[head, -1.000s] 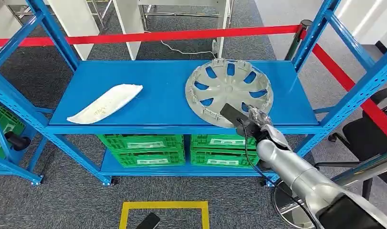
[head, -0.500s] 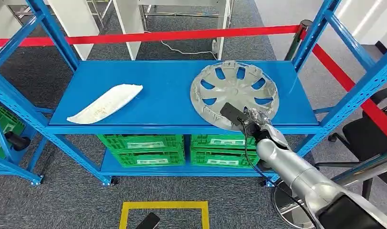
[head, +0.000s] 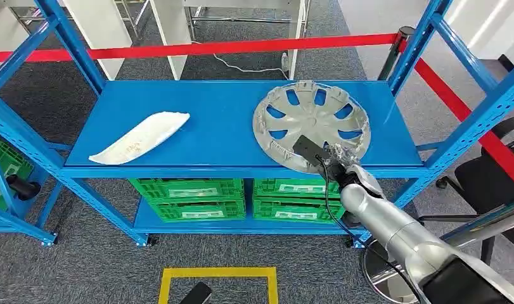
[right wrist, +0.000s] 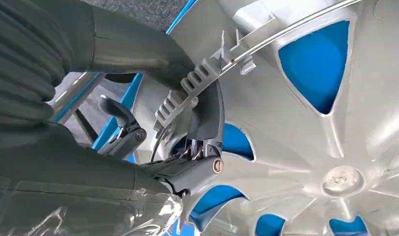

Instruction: Take the parts from the cabinet and place them on the table.

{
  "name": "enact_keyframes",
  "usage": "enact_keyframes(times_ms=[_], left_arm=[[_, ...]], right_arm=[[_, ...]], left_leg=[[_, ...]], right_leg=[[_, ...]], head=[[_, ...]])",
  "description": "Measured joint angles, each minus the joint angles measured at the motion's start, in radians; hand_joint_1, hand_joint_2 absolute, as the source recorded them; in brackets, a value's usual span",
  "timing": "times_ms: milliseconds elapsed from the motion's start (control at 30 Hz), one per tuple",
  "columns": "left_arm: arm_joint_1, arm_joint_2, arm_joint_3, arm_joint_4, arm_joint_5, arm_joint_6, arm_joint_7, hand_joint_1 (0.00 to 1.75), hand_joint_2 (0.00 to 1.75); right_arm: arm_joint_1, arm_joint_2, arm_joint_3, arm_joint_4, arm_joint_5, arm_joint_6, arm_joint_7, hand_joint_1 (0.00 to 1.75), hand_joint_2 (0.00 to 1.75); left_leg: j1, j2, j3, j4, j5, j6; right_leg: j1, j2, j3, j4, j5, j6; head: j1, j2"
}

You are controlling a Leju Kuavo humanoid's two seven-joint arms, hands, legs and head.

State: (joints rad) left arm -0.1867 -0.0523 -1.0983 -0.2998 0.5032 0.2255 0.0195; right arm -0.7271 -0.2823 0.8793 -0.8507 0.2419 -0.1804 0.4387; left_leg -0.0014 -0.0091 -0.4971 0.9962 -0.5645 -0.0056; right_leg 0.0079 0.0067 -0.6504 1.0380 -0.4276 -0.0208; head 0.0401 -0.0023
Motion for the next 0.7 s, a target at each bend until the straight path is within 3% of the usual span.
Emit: enact_keyframes(times_ms=[333, 700], left_arm=[[0.003, 0.0, 0.002, 0.0, 0.006, 0.003, -0.006, 0.0, 0.0], [0.011, 0.001, 0.008, 0.0, 0.018, 0.004, -0.027, 0.0, 0.0]], right_arm=[[-0.001, 0.002, 0.008, 0.0, -0.015, -0.045, -0.013, 1.75, 1.75], [0.0, -0.002, -0.009, -0.091, 0.014, -0.198, -0.061, 1.75, 1.75]], left_leg=[[0.0, 0.0, 0.0, 0.0, 0.0, 0.0], [0.0, 0.0, 0.0, 0.0, 0.0, 0.0]], right_leg=[[0.0, 0.0, 0.0, 0.0, 0.0, 0.0], [0.0, 0.0, -0.001, 0.0, 0.0, 0.0]], head=[[0.0, 0.0], [0.0, 0.0]])
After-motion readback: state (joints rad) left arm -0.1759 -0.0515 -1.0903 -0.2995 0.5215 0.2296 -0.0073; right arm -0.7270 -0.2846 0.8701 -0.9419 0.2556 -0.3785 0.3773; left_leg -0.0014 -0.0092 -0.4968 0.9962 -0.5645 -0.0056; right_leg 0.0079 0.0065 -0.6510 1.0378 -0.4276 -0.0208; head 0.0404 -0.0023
